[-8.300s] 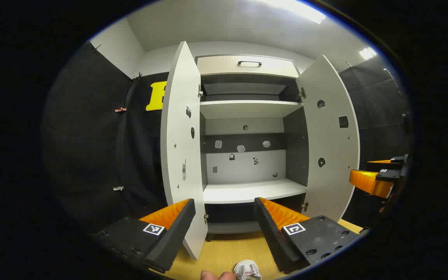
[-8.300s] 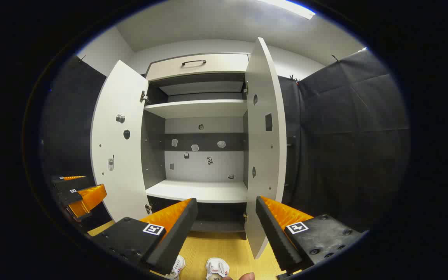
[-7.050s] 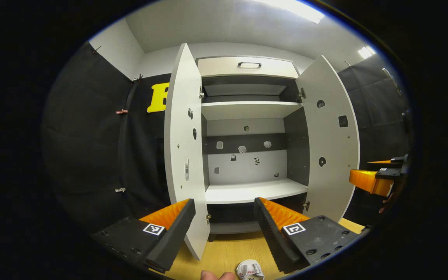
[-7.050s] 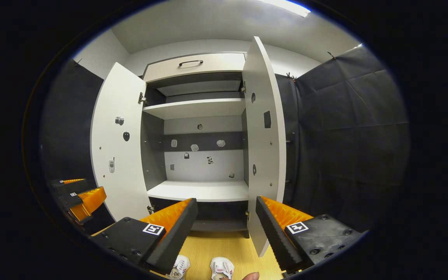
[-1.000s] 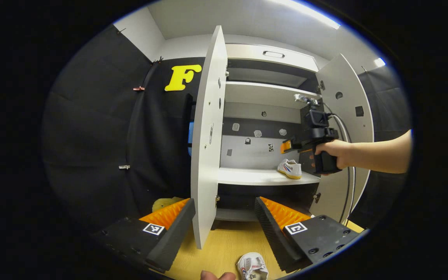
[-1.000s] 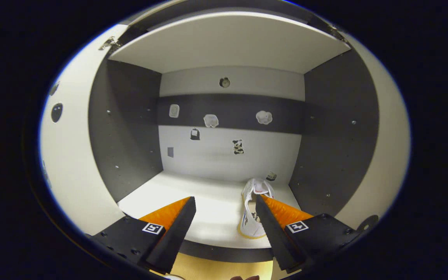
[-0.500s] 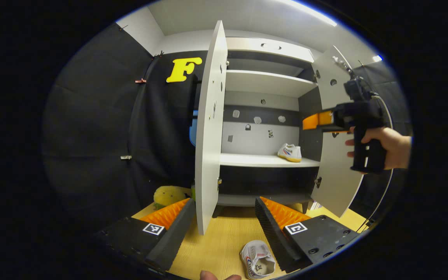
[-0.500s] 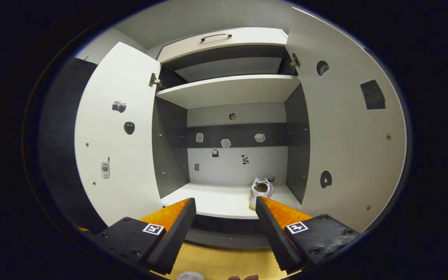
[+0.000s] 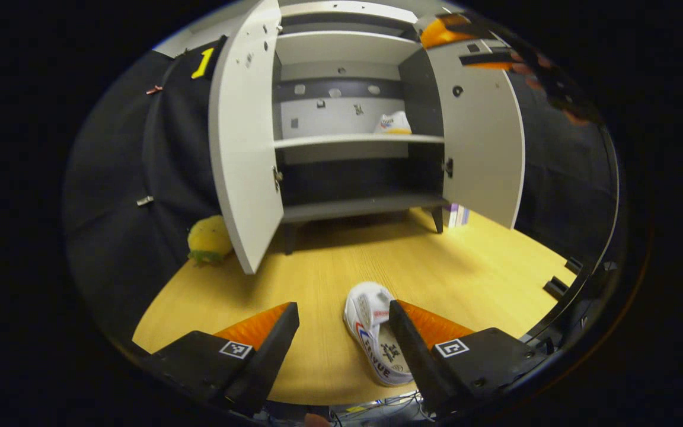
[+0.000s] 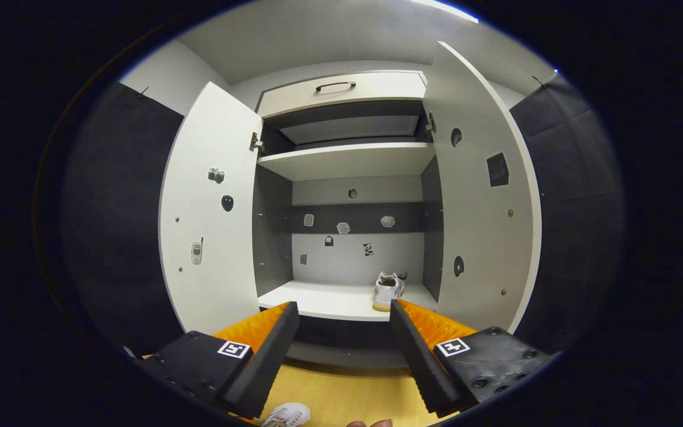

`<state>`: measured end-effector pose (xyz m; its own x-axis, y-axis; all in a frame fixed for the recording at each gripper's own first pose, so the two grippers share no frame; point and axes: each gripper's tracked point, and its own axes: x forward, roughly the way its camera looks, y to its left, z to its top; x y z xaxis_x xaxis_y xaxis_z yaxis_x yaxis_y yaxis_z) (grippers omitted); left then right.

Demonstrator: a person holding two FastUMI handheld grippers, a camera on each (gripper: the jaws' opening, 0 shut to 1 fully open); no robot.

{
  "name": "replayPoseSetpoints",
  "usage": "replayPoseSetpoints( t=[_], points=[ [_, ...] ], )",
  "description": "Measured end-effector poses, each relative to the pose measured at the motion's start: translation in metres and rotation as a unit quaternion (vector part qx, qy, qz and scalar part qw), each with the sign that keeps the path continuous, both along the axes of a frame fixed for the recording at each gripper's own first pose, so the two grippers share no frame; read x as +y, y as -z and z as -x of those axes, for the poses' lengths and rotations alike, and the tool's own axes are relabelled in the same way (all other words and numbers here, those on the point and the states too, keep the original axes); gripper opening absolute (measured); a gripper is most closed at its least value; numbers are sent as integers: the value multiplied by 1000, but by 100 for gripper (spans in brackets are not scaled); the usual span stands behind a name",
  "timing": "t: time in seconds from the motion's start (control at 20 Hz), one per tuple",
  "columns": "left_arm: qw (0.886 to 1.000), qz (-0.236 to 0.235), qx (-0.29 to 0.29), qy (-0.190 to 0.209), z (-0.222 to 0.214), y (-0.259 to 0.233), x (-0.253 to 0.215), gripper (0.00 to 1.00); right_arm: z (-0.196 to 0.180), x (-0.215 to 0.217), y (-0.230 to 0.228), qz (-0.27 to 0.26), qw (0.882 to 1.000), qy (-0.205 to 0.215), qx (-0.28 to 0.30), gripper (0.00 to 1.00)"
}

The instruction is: Grab one shoe with the right hand and put it into the shoe cabinet, grab the other shoe with the left hand and put it into the shoe cabinet; then close the right door with the right hand and the left door with the left hand.

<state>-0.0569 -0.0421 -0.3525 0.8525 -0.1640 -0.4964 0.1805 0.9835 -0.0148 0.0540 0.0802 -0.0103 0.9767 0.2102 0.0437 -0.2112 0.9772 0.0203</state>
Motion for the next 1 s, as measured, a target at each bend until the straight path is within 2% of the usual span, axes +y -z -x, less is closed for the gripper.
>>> replayPoseSetpoints(
  t=[0.1, 0.3, 0.4, 0.55, 0.6, 0.7, 0.75, 0.8, 0.85, 1.0],
  points=[
    [1000, 2, 30, 4, -2, 26, -10, 91, 2, -3, -2, -2, 1000, -1, 2, 98],
    [999, -17, 44, 4, -24, 68, -17, 78, 5, -16, -4, 7, 1000, 6, 8, 98],
    [999, -23, 44, 4, -38, 82, -20, 68, 8, -24, -1, 26, 1000, 10, 11, 98],
    [999, -13, 35, 6, -58, 86, -28, 46, 8, -34, 3, 26, 999, 19, 21, 98],
    [999, -16, 31, -1, -63, 88, -26, 42, 8, -39, 5, 30, 999, 24, 23, 98],
    [999, -40, 24, -18, -72, 92, -16, 32, 7, -44, 11, 41, 998, 28, 27, 98],
    [998, -53, 24, -26, -76, 94, -11, 22, 8, -45, 13, 41, 998, 28, 30, 98],
    [998, -55, 27, -23, -77, 94, -11, 16, 8, -45, 15, 40, 998, 28, 32, 98],
    [998, -54, 36, -18, -77, 94, -12, 11, 8, -46, 17, 39, 998, 30, 33, 98],
    [996, -38, 78, -11, -75, 90, -12, 5, 2, -43, 24, 33, 998, 28, 39, 98]
  ],
)
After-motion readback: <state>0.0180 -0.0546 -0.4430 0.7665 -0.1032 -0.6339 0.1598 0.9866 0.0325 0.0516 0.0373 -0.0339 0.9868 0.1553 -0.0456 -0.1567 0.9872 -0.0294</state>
